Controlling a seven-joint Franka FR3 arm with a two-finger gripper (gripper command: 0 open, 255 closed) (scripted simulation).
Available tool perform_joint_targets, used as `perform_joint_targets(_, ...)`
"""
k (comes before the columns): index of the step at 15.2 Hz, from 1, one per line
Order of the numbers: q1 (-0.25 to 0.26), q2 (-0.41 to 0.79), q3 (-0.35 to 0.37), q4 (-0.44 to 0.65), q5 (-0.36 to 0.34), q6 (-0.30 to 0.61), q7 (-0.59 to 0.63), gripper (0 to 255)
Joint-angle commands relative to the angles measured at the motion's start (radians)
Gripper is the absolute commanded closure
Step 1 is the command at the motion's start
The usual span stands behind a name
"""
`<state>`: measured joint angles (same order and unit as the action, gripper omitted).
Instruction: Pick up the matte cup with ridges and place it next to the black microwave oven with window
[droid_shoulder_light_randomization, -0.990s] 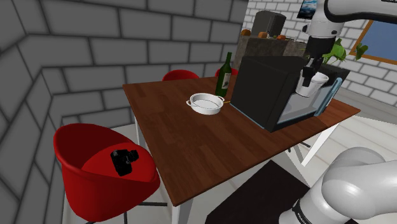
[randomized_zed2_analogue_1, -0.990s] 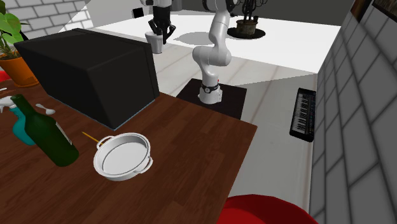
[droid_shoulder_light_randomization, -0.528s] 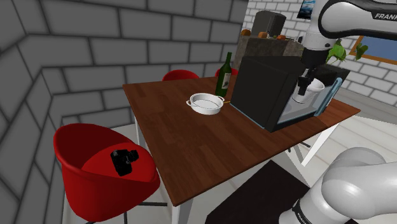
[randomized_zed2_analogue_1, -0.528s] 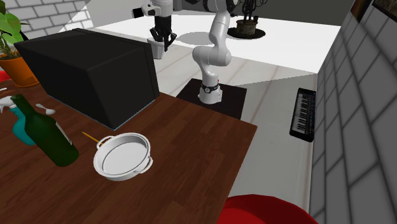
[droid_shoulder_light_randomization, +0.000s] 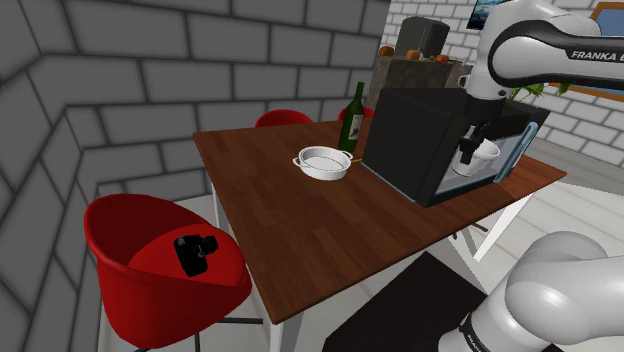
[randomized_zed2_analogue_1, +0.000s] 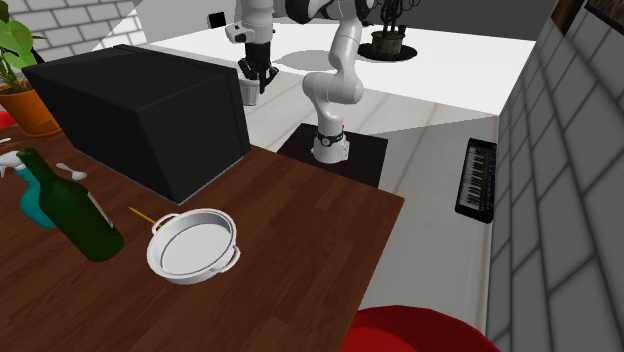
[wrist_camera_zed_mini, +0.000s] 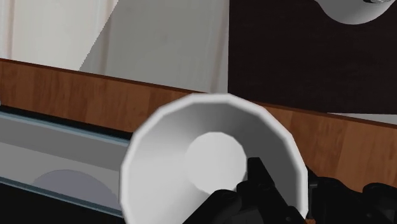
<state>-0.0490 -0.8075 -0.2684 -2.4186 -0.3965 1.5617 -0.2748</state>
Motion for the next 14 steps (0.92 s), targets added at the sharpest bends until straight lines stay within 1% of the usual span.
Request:
perform_joint_targets(1,-0.002,-0.004,-0.007,-0.029,-0.006,0.026,0.005,255)
perform_joint_targets(14,-0.014,-0.010,-0.046,-0.202,-0.046,0.189,0.042,255)
